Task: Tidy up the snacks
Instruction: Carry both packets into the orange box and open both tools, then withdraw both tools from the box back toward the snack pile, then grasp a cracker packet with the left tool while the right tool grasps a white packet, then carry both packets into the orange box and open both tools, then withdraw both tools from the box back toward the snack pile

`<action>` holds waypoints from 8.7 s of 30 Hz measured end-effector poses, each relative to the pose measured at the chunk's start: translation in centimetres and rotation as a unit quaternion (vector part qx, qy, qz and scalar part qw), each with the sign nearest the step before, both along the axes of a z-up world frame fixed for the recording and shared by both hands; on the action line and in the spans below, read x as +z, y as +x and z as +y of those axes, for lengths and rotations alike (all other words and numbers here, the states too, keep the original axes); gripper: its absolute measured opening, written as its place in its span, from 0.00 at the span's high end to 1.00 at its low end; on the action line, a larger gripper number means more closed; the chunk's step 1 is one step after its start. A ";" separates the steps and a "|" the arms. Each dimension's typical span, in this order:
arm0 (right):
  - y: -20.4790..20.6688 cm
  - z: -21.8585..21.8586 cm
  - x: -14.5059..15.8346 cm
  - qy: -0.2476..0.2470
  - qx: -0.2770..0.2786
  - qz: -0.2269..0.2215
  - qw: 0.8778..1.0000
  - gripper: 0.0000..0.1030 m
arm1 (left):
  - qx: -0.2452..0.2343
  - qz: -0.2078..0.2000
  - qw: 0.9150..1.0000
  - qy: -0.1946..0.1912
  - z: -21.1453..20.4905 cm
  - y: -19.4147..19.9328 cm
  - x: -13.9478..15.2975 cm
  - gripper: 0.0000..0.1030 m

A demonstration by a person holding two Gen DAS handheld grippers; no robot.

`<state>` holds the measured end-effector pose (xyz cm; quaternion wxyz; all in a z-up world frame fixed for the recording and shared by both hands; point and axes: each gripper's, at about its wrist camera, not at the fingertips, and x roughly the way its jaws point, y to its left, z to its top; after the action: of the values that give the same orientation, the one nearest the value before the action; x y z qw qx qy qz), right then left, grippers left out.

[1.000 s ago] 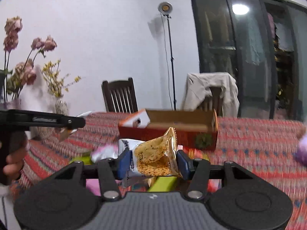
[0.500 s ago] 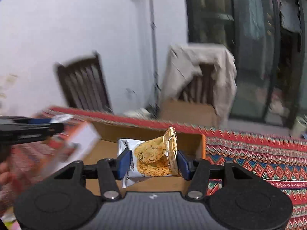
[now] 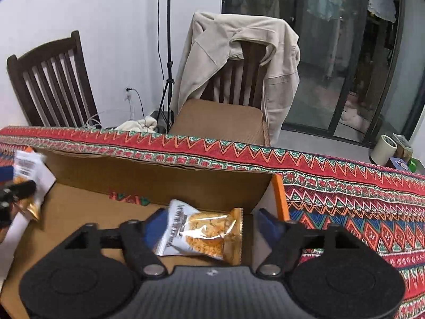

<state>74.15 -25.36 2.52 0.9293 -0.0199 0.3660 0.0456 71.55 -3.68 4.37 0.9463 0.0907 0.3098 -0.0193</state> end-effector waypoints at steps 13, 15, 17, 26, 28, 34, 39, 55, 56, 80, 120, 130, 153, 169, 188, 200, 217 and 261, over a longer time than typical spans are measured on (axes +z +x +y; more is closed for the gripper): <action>-5.7 -2.1 5.3 0.048 0.003 -0.036 0.998 0.12 | -0.020 -0.029 0.998 -0.050 1.3 -6.3 7.9 0.23; -8.0 -2.9 7.7 0.034 0.003 -0.053 0.998 0.12 | -0.026 -0.034 0.997 -0.064 1.6 -9.1 10.3 0.20; -10.4 -3.9 10.0 0.033 0.003 -0.062 0.998 0.12 | -0.037 -0.041 0.996 -0.074 1.7 -12.3 12.5 0.17; -27.8 -6.7 17.3 0.041 0.041 -0.128 0.990 0.01 | -0.082 -0.120 0.986 -0.088 3.1 -30.5 17.8 0.00; -32.3 -7.0 17.2 0.044 0.044 -0.144 0.988 0.00 | -0.080 -0.127 0.984 -0.098 3.8 -34.6 17.4 0.00; -45.7 -6.2 15.1 0.024 0.054 -0.199 0.978 0.00 | -0.049 -0.200 0.976 -0.076 5.2 -47.9 13.7 0.00; -54.7 -4.8 11.4 0.020 0.061 -0.227 0.972 0.00 | -0.018 -0.235 0.969 -0.073 5.5 -56.0 9.1 0.00; -65.9 1.5 -3.1 0.015 0.021 -0.247 0.969 0.00 | 0.020 -0.169 0.980 -0.100 6.5 -60.8 -2.6 0.00; -65.8 1.6 -3.3 0.012 0.022 -0.246 0.969 0.00 | 0.020 -0.165 0.981 -0.102 6.7 -60.5 -2.7 0.00; -53.6 5.0 -2.0 0.042 0.090 -0.189 0.977 0.09 | -0.016 -0.104 0.990 -0.094 10.8 -45.4 -1.2 0.02; -31.0 15.2 -2.3 0.009 0.265 -0.106 0.958 0.45 | -0.110 0.021 0.989 -0.092 12.6 -25.3 -3.6 0.27; -34.5 11.1 -0.8 0.044 0.219 -0.121 0.967 0.45 | -0.139 0.051 0.983 -0.112 12.3 -20.5 -4.7 0.36; -47.4 1.8 -1.2 0.065 0.120 -0.129 0.982 0.45 | -0.022 -0.054 0.992 -0.113 6.8 -44.4 0.5 0.59; -53.1 -2.2 -3.1 0.093 0.097 -0.117 0.984 0.45 | -0.091 -0.023 0.990 -0.109 -0.2 -48.3 0.0 0.59; -33.2 -5.8 7.5 0.114 0.140 -0.159 0.971 0.45 | -0.144 -0.030 0.979 -0.144 -0.2 -21.6 9.7 0.59; -3.2 2.2 3.4 0.061 0.095 0.038 0.993 0.45 | -0.068 0.114 0.980 -0.150 -1.6 1.0 2.0 0.59; -0.3 2.7 2.8 0.035 0.088 0.055 0.994 0.30 | -0.072 0.109 0.984 -0.125 -0.7 -0.1 4.3 0.28; -58.7 -4.2 -1.6 0.095 0.062 -0.168 0.979 0.00 | 0.027 -0.104 0.990 -0.093 4.7 -55.5 0.1 0.00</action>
<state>15.49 -29.54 0.95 0.9707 0.0381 0.1963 0.1334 16.04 1.02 4.45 0.9779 -0.0050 0.2087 -0.0128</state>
